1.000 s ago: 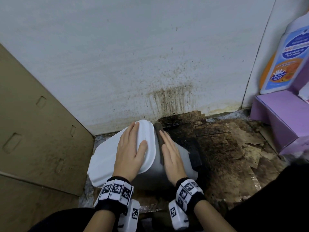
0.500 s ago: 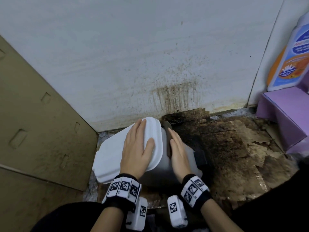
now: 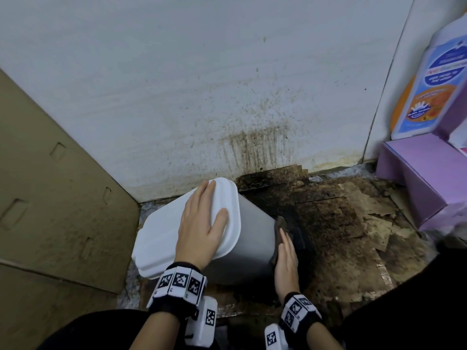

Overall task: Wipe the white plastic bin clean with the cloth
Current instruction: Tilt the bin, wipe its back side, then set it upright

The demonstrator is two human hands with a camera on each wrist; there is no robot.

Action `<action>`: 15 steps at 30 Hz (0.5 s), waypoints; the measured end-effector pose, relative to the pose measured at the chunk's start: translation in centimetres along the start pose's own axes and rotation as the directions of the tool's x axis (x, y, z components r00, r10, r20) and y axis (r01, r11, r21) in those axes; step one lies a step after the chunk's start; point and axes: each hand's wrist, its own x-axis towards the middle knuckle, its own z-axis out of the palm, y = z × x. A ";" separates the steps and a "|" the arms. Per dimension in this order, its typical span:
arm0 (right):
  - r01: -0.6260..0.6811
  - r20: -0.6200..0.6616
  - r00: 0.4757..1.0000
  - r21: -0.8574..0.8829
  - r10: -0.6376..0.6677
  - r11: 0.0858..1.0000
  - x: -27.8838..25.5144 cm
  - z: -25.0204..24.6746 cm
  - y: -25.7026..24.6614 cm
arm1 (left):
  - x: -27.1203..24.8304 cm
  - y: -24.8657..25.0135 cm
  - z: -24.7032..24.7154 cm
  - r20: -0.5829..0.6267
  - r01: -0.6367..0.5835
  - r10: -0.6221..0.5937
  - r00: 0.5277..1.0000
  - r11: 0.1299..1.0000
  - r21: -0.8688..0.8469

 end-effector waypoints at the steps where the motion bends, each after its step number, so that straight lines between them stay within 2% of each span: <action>1: -0.015 -0.010 1.000 0.009 0.015 1.000 0.1 0.2 -0.1 | 0.0 0.1 0.0 -0.003 -0.001 0.001 1.000 1.000 0.004; 6: 0.096 -0.030 0.995 0.074 -0.094 0.993 -1.1 2.8 -3.0 | 0.3 0.0 0.1 -0.007 0.007 -0.006 1.000 1.000 0.019; 11: 0.350 0.056 0.934 0.047 -0.352 0.936 -4.5 5.5 -9.1 | 0.6 -0.2 0.3 -0.008 -0.001 0.001 1.000 1.000 0.027; 15: 0.420 0.087 0.905 -0.032 -0.416 0.907 -3.7 4.4 -7.5 | 0.4 -0.6 -0.1 -0.009 0.004 -0.004 1.000 1.000 -0.005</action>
